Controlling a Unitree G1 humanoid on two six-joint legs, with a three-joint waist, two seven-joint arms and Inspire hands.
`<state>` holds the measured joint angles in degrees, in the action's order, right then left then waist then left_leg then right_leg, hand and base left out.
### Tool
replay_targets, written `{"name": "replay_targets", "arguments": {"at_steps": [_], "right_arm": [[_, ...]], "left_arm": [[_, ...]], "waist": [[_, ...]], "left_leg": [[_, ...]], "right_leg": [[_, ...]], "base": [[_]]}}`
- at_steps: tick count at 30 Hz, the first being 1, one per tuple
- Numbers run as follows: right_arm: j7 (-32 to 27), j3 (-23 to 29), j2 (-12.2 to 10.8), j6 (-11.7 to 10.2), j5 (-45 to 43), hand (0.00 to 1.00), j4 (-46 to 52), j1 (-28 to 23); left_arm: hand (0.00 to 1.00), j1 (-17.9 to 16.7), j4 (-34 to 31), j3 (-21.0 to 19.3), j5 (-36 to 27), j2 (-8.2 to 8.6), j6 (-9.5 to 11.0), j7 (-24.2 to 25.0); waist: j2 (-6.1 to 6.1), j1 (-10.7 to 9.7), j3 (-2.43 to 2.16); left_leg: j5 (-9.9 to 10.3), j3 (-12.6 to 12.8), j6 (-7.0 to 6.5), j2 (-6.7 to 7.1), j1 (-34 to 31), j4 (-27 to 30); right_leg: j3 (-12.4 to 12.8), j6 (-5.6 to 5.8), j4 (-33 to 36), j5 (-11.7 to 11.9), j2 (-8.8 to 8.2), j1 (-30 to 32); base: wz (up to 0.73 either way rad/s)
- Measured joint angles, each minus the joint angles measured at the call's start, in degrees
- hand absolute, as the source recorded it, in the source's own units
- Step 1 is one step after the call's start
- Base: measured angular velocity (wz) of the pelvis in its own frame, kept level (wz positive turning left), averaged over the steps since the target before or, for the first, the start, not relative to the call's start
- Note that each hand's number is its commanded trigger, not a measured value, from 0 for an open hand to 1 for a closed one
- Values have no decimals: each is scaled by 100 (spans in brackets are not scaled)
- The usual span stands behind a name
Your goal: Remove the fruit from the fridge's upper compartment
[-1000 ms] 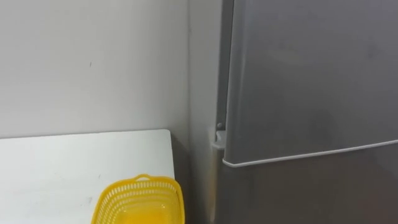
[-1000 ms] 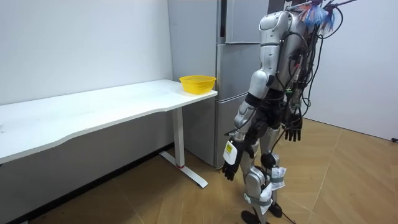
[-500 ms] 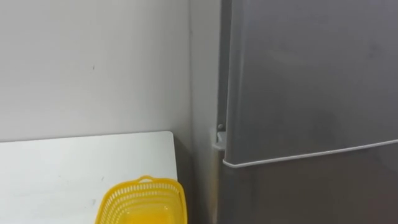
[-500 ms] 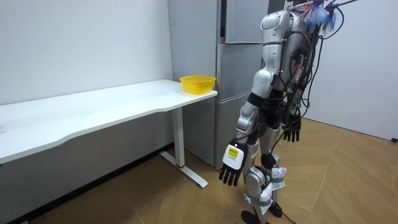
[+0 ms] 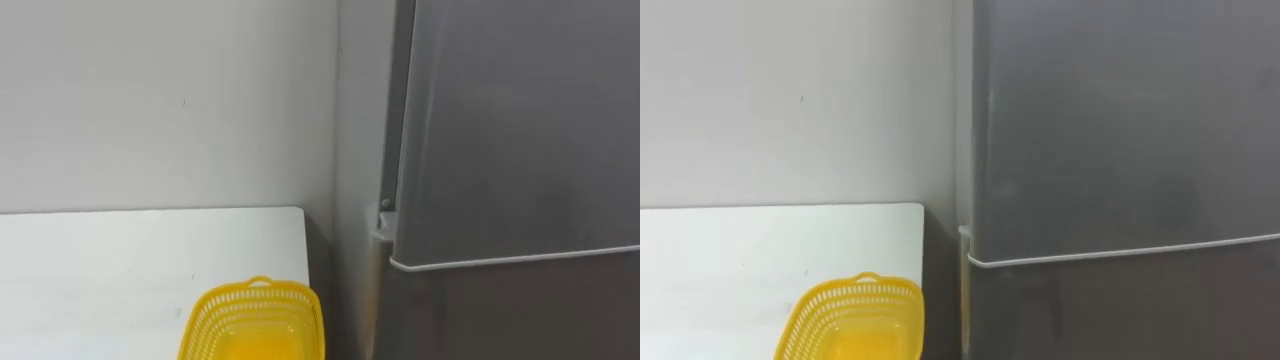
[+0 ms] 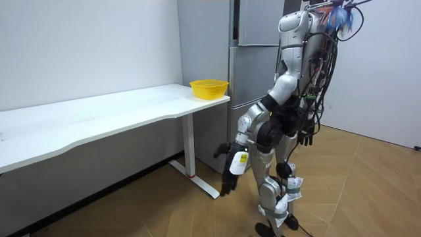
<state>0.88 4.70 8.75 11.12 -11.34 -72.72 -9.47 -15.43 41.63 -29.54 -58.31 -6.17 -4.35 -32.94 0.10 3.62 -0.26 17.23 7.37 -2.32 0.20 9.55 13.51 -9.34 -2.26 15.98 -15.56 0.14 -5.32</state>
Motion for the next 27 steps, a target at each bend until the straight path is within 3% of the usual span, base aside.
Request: {"name": "replay_targets", "arguments": {"at_steps": [3,7,11,12,16,21,25,27], "right_arm": [[-80,54,-5,-159,-26,0,248,-178],[-91,206,-24,-290,-181,0,370,-259],[-126,282,-22,-437,-320,0,393,-339],[-149,277,-25,-470,-291,0,318,-341],[-165,275,-21,-522,-265,0,188,-388],[-196,268,-22,-542,-266,0,114,-403],[-122,50,-19,-597,-211,0,-9,-346],[23,-19,-19,-627,-256,0,-83,-255]], "left_arm": [[0,41,-516,7,-514,-2,440,-384],[0,-19,-1639,-48,-324,7,706,-1020],[0,-25,-3444,-208,1198,-41,991,-1678],[0,16,-3897,-241,1750,-130,1021,-1866],[0,170,-5071,-482,2988,-438,1210,-2200],[0,269,-6497,-557,4908,-454,1246,-2369],[0,470,-6937,-382,5158,-459,1266,-2123],[0,480,-7138,-139,5156,-471,1268,-1642]], "waist": [[55,5,-31],[62,23,-35],[64,124,-38],[68,141,-39],[79,129,-33],[144,83,-27],[201,50,10],[255,-43,30]], "left_leg": [[0,-8,-1,4,2,0],[-3,-10,-5,10,3,-4],[-4,-44,-7,18,12,-4],[-4,-105,-7,27,11,-3],[-9,-246,-17,54,10,-5],[-15,-362,-32,63,-31,-24],[-18,-464,-37,71,-29,-22],[-27,-529,-47,81,-72,-4]], "right_leg": [[-6,0,10,1,-5,-22],[60,-3,74,-4,1,59],[82,-1,85,6,1,69],[83,2,77,14,4,64],[64,7,57,23,-1,44],[-25,15,-31,53,-3,7],[-74,13,-53,51,-1,-43],[-113,20,-110,58,0,-58]], "base": [[0],[-8],[-3],[0],[3],[8],[13],[13]]}}
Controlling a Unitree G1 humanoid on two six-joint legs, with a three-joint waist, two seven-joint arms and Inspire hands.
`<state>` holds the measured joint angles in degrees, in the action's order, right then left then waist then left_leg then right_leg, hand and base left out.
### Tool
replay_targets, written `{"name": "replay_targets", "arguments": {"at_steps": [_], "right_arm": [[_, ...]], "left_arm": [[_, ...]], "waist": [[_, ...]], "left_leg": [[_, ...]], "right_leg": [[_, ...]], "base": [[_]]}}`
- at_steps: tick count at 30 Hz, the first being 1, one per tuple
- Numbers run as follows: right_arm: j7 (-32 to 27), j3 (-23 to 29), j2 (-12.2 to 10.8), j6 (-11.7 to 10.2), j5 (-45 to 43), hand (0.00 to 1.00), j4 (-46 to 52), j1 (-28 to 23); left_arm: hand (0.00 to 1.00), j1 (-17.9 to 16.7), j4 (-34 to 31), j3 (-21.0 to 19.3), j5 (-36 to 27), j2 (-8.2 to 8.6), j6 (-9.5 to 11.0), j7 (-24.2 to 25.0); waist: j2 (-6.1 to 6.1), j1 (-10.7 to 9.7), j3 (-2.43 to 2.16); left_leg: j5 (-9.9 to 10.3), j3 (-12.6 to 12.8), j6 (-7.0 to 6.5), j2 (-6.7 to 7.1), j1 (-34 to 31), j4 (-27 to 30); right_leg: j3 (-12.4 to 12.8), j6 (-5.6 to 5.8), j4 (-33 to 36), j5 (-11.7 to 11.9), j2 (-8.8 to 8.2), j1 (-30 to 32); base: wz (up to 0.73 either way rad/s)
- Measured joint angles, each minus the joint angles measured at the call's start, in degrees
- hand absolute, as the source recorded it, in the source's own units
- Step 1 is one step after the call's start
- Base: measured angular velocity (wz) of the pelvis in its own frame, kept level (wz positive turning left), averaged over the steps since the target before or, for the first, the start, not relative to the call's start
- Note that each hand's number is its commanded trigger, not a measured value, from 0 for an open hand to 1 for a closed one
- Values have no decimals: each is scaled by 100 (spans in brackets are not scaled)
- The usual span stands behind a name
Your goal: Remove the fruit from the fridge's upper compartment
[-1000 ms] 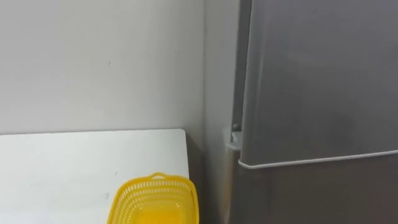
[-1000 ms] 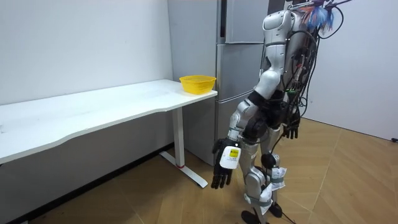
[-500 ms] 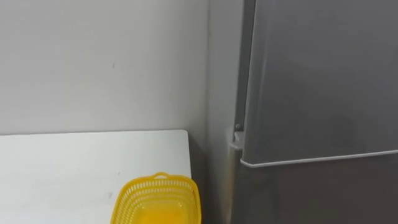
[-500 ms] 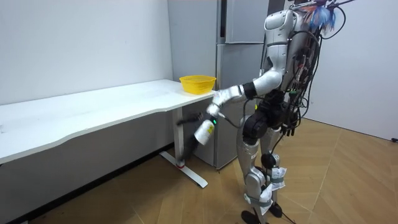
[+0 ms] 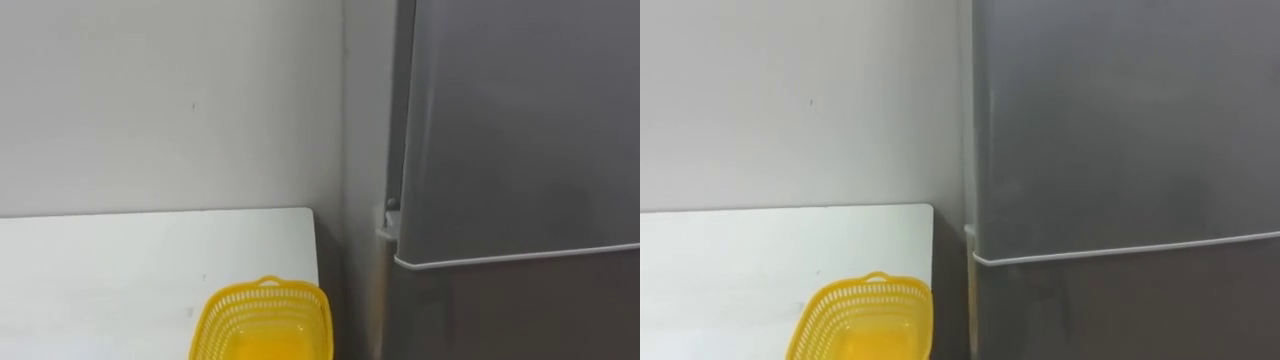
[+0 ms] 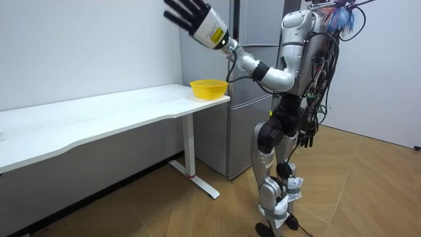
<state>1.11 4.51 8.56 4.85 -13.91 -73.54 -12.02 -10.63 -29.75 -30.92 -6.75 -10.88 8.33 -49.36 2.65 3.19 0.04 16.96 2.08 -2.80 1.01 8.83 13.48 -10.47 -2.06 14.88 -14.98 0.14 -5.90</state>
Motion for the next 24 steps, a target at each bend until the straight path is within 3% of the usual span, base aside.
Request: {"name": "replay_targets", "arguments": {"at_steps": [4,9,12,15,20,24], "right_arm": [[298,-88,7,-31,-5,0,-25,114],[495,-86,44,-128,-3,0,-272,326],[597,-83,40,-134,-4,0,-313,356],[599,-84,44,-134,-4,0,-317,345],[604,-84,44,-124,7,0,-331,307],[565,-83,45,-129,-4,0,-310,315]], "left_arm": [[0,142,-422,568,-79,0,2,897],[0,254,-720,1210,-1150,-12,11,2290],[0,490,-735,1594,-1822,-29,-45,3081],[0,827,-735,1743,-2308,-166,-85,3740],[0,1049,-727,1796,-3029,-286,-218,4630],[0,1166,-606,1805,-3423,-294,-341,5130]], "waist": [[-13,-141,16],[-71,-413,18],[-92,-465,50],[-67,-494,44],[-70,-586,46],[-156,-608,88]], "left_leg": [[-45,-84,-4,26,-27,0],[-50,-77,-4,23,-52,-5],[-50,-63,-4,13,-66,-4],[-50,-17,-4,-7,-128,-7],[-58,68,2,-25,-106,-80],[-79,91,13,-27,-92,-119]], "right_leg": [[-72,0,-3,-1,-29,-9],[-79,0,-36,-1,-27,25],[-60,-1,-84,30,-15,34],[-46,-5,-134,88,4,87],[28,-8,-108,95,20,84],[89,-8,-69,95,32,107]], "base": [[13],[0],[-4],[-11],[-10],[-5]]}}
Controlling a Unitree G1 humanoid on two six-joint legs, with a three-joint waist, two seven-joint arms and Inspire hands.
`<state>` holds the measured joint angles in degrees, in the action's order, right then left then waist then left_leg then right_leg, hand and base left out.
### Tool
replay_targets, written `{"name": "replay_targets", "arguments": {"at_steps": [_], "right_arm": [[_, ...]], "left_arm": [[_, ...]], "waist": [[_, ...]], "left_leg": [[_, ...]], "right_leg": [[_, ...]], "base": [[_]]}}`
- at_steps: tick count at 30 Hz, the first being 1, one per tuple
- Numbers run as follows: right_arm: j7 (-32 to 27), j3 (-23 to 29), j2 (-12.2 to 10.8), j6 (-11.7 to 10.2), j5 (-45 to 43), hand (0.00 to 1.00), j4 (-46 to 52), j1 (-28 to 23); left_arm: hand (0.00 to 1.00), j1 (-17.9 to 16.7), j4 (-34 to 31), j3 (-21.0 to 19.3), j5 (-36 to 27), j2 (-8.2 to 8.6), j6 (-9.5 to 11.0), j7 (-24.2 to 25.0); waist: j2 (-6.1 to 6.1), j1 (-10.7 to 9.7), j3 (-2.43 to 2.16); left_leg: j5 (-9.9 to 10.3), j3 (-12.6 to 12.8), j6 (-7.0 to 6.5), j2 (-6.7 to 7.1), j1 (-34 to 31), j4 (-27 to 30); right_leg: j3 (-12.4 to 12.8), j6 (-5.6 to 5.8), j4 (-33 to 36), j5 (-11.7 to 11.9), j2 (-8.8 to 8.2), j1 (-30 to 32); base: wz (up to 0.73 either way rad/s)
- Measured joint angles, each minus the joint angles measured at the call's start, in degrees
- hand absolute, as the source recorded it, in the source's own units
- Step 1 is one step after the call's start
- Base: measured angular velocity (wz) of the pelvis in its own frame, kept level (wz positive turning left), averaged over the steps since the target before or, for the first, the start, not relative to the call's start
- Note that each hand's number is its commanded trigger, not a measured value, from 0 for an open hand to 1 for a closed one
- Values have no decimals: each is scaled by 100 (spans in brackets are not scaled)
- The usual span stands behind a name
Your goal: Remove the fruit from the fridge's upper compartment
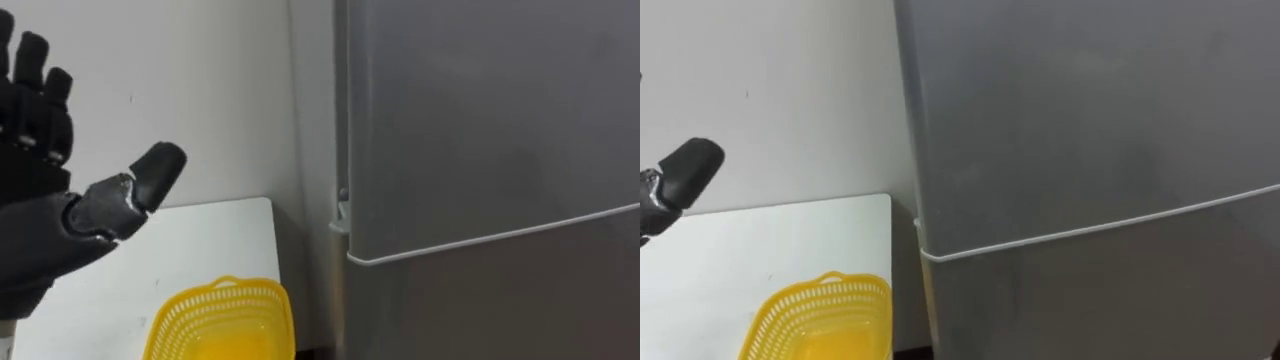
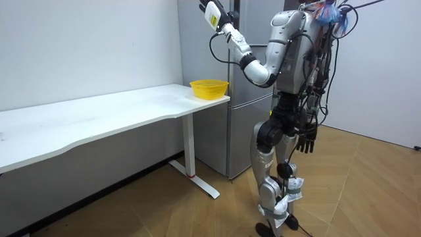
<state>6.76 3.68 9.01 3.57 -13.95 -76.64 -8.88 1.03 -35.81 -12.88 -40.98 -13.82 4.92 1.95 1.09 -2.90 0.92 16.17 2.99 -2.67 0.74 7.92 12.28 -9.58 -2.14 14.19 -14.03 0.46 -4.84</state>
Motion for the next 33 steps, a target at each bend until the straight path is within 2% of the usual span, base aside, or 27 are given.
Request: {"name": "replay_targets", "arguments": {"at_steps": [5,6,10,14,20,27,33], "right_arm": [[-36,1,2,31,-42,0,34,-11],[-32,1,1,45,-85,0,52,-25],[-33,-3,5,154,-144,0,129,-13],[-30,-4,33,175,-140,0,107,-11],[-30,-15,36,280,-142,0,111,15],[-30,-15,71,364,-219,0,105,94],[-29,-14,72,401,-224,0,110,112]], "left_arm": [[0,71,209,10,3,-7,-101,334],[0,69,254,23,-1,-7,-170,401],[0,69,333,202,-6,-5,-422,623],[0,69,344,486,0,-5,-610,938],[0,69,342,754,13,-5,-900,1241],[0,69,352,1012,63,-6,-1045,1509],[0,69,358,1092,62,-9,-1135,1588]], "waist": [[-34,-4,-10],[-14,-4,-41],[7,-5,-55],[136,-24,-72],[246,-145,-78],[172,-241,-41],[135,-311,-49]], "left_leg": [[0,14,0,5,-7,-1],[0,30,-1,5,0,5],[0,48,-1,3,-26,45],[0,67,-1,1,-25,40],[-5,91,6,-8,79,28],[-16,134,20,-40,144,-60],[-16,157,19,-40,141,-60]], "right_leg": [[18,-1,15,0,-4,34],[35,-1,12,0,-4,88],[72,1,-45,21,10,79],[106,5,-43,37,16,58],[109,-2,-45,32,30,-26],[173,-33,-58,31,70,-14],[214,-33,-50,31,70,11]], "base": [[-1],[-4],[-1],[-1],[0],[-3],[-4]]}}
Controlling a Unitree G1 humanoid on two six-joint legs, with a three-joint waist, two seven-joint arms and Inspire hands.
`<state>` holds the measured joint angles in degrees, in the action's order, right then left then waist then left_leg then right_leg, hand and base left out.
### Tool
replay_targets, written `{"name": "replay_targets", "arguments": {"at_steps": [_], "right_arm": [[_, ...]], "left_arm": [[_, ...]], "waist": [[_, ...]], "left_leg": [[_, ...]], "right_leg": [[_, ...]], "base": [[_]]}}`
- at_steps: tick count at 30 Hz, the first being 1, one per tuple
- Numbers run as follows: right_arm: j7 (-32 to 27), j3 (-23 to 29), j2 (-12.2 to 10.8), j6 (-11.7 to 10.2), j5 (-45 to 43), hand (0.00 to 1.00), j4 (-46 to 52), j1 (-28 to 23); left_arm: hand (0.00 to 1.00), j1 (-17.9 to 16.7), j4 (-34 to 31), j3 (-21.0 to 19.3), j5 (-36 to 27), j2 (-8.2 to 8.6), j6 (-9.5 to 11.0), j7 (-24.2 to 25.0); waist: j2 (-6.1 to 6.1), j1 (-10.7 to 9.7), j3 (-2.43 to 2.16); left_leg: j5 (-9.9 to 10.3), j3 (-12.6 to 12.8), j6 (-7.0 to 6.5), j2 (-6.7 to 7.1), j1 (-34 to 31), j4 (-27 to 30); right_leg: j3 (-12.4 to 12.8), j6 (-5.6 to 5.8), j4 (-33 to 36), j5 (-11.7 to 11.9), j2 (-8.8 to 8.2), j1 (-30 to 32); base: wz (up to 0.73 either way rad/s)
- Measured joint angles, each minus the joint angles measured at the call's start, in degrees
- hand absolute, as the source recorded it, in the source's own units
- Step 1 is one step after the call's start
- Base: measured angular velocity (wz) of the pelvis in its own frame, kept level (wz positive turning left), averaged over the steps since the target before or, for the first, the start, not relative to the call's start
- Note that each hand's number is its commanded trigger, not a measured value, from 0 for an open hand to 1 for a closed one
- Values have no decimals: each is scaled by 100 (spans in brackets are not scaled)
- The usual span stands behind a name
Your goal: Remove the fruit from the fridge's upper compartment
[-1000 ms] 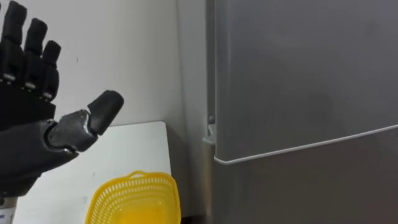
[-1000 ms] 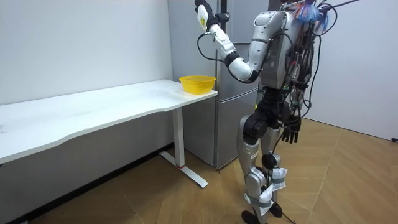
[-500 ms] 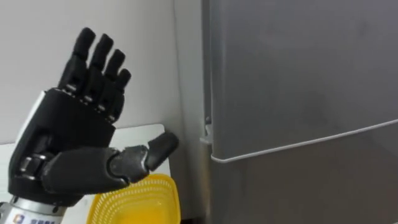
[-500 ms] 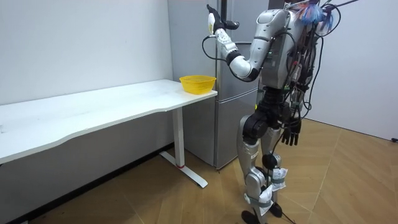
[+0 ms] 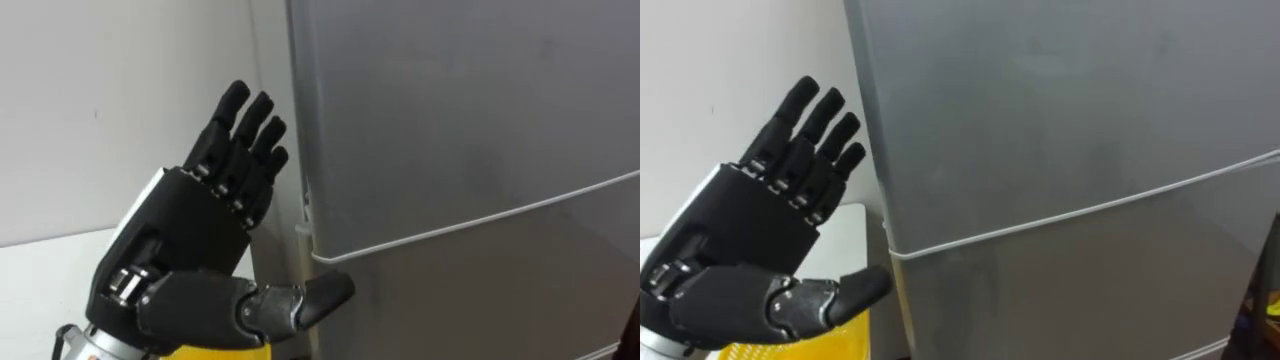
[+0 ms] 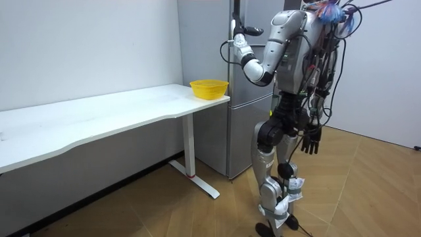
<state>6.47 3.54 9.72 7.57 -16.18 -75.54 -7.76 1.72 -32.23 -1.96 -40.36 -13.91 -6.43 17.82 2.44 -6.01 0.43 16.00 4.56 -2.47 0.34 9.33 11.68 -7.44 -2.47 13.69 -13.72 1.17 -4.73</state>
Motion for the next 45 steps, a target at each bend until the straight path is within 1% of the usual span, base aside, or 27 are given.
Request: {"name": "replay_targets", "arguments": {"at_steps": [11,16,18,21,23,26,28,29,30,31,32,34,37,41,42,43,45], "right_arm": [[67,7,0,2,-17,0,15,-34],[116,1,5,6,-14,0,24,-39],[127,-1,7,8,-17,0,27,-28],[194,6,15,13,-54,0,32,-34],[253,9,16,71,-121,0,48,-34],[319,9,16,182,-234,0,182,-32],[342,8,20,185,-233,0,235,-24],[367,8,31,187,-232,0,272,-21],[373,8,40,188,-233,0,290,-14],[387,8,64,190,-234,0,322,-14],[421,8,89,195,-234,0,352,-14],[441,8,108,206,-236,0,387,-30],[448,8,137,234,-242,0,413,-27],[435,11,145,250,-296,0,431,-13],[434,11,145,250,-296,0,431,-9],[436,11,145,251,-296,0,431,-8],[447,11,145,246,-341,0,430,12]], "left_arm": [[0,1,0,107,-2,7,-4,150],[0,1,14,96,0,5,-4,134],[0,1,55,110,0,1,-4,139],[0,3,105,103,5,-1,-4,145],[0,19,147,102,5,-1,-4,175],[0,151,316,105,6,-1,-4,249],[0,225,407,115,5,-1,-5,260],[17,272,445,116,3,-1,-14,261],[62,277,451,116,-6,-1,-16,261],[89,278,454,116,-18,-1,-15,261],[100,293,455,116,-24,-1,-15,261],[100,299,468,109,-22,-1,-15,250],[100,305,523,-14,-17,0,-18,119],[100,310,521,-23,-24,5,-12,46],[99,319,521,-11,-22,5,-12,47],[91,343,521,22,-19,4,-22,54],[91,345,522,190,2,-17,-86,121]], "waist": [[-39,-70,-6],[-35,-147,-8],[-19,-163,-16],[-6,-205,-20],[-5,-207,-19],[-4,-214,-15],[8,-222,-11],[28,-222,-3],[45,-223,-2],[82,-224,-2],[107,-227,7],[122,-229,9],[135,-228,0],[134,-219,-8],[133,-220,-8],[129,-224,-9],[122,-256,-12]], "left_leg": [[0,157,0,-10,24,-8],[0,194,0,-8,32,-8],[0,254,0,-10,35,-8],[0,258,0,-9,29,-9],[0,258,0,-8,29,-9],[0,258,0,-7,25,-10],[0,259,0,-5,22,-9],[0,262,0,-6,14,-9],[0,271,0,-7,8,-8],[0,291,-1,-12,-8,-5],[-5,302,-9,-12,-13,-4],[-6,308,-12,-12,-22,-4],[-7,308,-13,-14,-83,10],[-13,308,-22,-15,-94,9],[-13,308,-22,-15,-94,8],[-13,308,-21,-15,-95,7],[-13,308,-21,-16,-90,5]], "right_leg": [[63,0,-4,4,1,-10],[102,4,-9,6,4,-9],[133,10,8,11,4,-12],[137,16,5,15,3,-29],[134,18,5,17,2,-32],[109,21,-18,18,-4,-31],[94,26,-34,22,-5,-35],[88,34,-48,33,-5,-37],[81,36,-63,43,-5,-36],[60,40,-105,72,-5,-34],[35,45,-109,78,-14,-26],[6,46,-109,79,-21,-24],[-48,44,-113,80,-28,9],[-54,43,-110,80,-27,15],[-54,43,-109,80,-27,14],[-54,43,-104,80,-27,11],[-51,42,-100,81,-26,4]], "base": [[-4],[-3],[-7],[-2],[0],[5],[6],[5],[7],[7],[9],[8],[10],[3],[0],[0],[0]]}}
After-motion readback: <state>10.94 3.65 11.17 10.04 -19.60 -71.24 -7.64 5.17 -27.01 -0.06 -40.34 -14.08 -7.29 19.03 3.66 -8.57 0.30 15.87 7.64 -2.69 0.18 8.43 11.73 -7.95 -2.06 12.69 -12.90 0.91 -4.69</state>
